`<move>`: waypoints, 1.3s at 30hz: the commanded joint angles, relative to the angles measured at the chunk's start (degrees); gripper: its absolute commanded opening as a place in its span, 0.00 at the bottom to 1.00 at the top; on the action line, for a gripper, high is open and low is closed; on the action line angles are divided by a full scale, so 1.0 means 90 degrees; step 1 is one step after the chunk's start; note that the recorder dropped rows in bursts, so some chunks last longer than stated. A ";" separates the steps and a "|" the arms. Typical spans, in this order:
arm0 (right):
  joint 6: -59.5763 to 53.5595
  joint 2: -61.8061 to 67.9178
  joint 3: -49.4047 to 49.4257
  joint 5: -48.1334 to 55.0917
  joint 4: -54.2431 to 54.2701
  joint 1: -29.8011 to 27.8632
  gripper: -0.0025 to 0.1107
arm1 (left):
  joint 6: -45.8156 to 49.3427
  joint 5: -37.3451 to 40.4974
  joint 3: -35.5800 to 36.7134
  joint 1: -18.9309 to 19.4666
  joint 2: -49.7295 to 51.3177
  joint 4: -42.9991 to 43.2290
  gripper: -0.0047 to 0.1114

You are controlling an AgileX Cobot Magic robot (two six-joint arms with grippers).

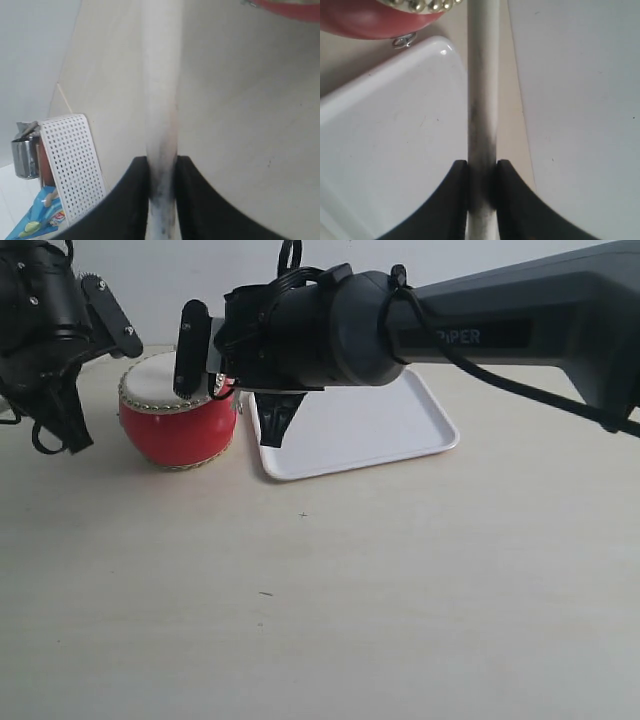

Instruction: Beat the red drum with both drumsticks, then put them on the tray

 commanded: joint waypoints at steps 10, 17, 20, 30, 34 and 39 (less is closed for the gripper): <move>-0.0983 -0.0270 -0.0856 0.0555 0.1404 -0.0010 0.02 | 0.0232 0.0648 -0.0578 -0.0027 -0.0052 -0.0368 0.04; -0.1050 0.0478 -0.0856 0.0813 0.1504 -0.0010 0.02 | 0.0232 0.0546 -0.0753 -0.0027 -0.1118 -0.0380 0.04; -0.1050 0.0636 -0.0856 0.0813 0.1504 -0.0010 0.02 | 0.0232 0.0547 -0.0753 -0.0027 -0.1275 -0.0484 0.04; -0.0793 -0.0330 -0.0871 0.0801 0.1578 -0.0010 0.02 | 0.0459 0.0063 -0.0742 -0.0027 -0.0511 -0.1623 0.04; -0.0703 -0.0849 -0.0871 0.0813 0.1578 -0.0010 0.02 | 0.0471 -0.0082 -0.0742 -0.0027 0.0118 -0.1902 0.04; -0.0703 -0.1288 -0.0871 0.0814 0.1631 -0.0010 0.02 | 0.0633 0.0497 -0.0742 -0.0027 0.0781 -0.1663 0.04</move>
